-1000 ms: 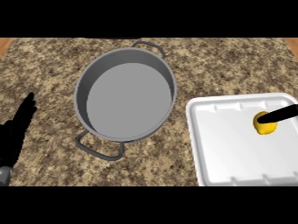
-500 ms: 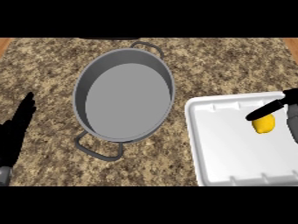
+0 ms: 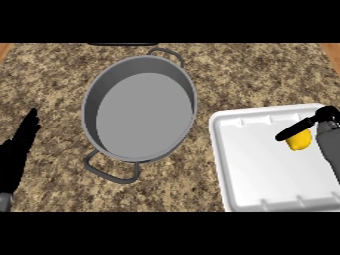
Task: Pick the lemon from the tray and place it in the pot
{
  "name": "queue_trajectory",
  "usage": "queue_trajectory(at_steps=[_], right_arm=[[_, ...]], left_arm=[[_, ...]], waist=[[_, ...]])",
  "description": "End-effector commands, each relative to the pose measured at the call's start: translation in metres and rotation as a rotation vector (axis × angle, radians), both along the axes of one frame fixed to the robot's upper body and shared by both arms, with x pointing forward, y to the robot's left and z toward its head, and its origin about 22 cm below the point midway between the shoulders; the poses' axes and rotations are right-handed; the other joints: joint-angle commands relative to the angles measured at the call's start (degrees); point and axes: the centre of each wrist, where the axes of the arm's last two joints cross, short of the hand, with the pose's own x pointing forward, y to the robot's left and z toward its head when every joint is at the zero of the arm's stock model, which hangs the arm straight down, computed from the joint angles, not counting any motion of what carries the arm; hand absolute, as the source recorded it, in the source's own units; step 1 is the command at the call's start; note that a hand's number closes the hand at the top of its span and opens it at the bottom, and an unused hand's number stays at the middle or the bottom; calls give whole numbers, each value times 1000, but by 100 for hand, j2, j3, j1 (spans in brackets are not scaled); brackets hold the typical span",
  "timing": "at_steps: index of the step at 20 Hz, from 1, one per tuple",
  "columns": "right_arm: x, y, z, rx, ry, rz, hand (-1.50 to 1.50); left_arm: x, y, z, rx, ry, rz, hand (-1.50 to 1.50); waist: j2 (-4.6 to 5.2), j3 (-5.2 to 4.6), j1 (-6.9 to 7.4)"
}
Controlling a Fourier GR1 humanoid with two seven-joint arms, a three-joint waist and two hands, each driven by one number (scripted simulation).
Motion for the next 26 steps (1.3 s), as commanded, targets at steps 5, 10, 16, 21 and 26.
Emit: queue_trajectory(at_steps=[5, 10, 16, 21, 26], right_arm=[[0, -1, -22, -2, 113, -104, -150], [-8, -3, -21, 23, 144, -49, 150], [2, -10, -30, -29, 109, 13, 150], [5, -3, -19, -29, 97, 14, 150], [14, 139, -13, 2, -33, 450, 150]], left_arm=[[3, -15, -1, 25, -11, 11, 0], [-5, 26, -2, 7, -10, 10, 0], [-2, 16, 5, -15, -8, 14, 0], [10, -4, 6, -5, 2, 12, 0], [2, 0, -3, -1, 16, -20, 0]], waist=[[1, 2, -36], [-14, -2, -64], [3, 2, -14], [-4, 1, -44], [-62, -15, 141]])
